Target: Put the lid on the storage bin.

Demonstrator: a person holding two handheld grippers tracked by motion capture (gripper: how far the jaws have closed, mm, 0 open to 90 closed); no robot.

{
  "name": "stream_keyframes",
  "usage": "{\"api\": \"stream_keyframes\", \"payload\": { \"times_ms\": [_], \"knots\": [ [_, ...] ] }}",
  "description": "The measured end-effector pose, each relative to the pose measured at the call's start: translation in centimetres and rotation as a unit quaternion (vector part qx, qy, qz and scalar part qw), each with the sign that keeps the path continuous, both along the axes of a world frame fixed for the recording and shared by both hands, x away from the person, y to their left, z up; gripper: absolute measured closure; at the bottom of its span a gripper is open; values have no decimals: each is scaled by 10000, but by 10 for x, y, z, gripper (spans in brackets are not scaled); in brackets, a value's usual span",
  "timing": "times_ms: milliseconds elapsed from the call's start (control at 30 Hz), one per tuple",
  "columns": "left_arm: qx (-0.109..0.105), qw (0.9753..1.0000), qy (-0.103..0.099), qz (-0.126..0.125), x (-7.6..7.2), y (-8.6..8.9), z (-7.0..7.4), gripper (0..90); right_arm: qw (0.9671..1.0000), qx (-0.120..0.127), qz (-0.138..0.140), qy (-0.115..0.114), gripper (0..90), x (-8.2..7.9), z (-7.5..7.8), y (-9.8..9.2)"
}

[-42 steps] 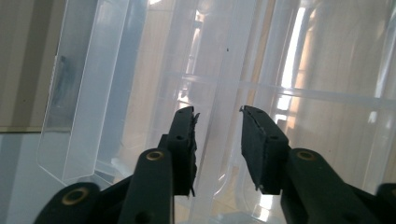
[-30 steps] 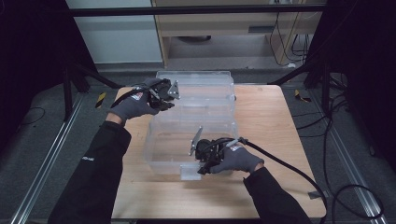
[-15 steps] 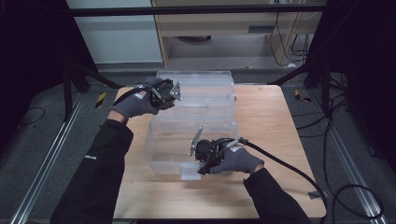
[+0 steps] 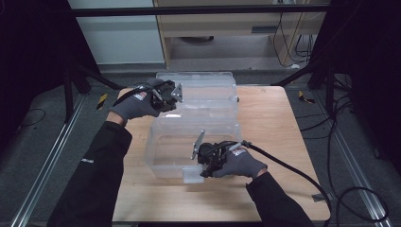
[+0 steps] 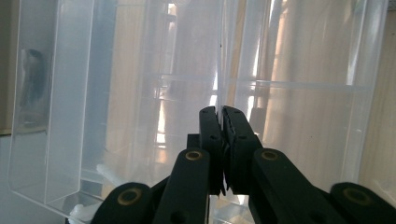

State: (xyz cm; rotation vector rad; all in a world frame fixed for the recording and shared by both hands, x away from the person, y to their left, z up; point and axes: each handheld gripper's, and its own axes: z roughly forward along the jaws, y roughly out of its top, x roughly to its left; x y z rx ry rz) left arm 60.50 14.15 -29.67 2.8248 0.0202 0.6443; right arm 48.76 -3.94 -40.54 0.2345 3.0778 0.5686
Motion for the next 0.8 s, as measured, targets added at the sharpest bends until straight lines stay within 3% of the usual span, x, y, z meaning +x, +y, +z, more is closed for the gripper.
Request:
{"api": "stream_keyframes", "payload": {
  "times_ms": [267,800],
  "knots": [
    [-37,9999,-46,-106,-13,2,4,875,10000,18,-63,-61,659,-3,0,0],
    [-373,9989,-148,-224,-54,11,4,875,9999,105,-52,-90,660,-5,-1,-2]
  ]
}}
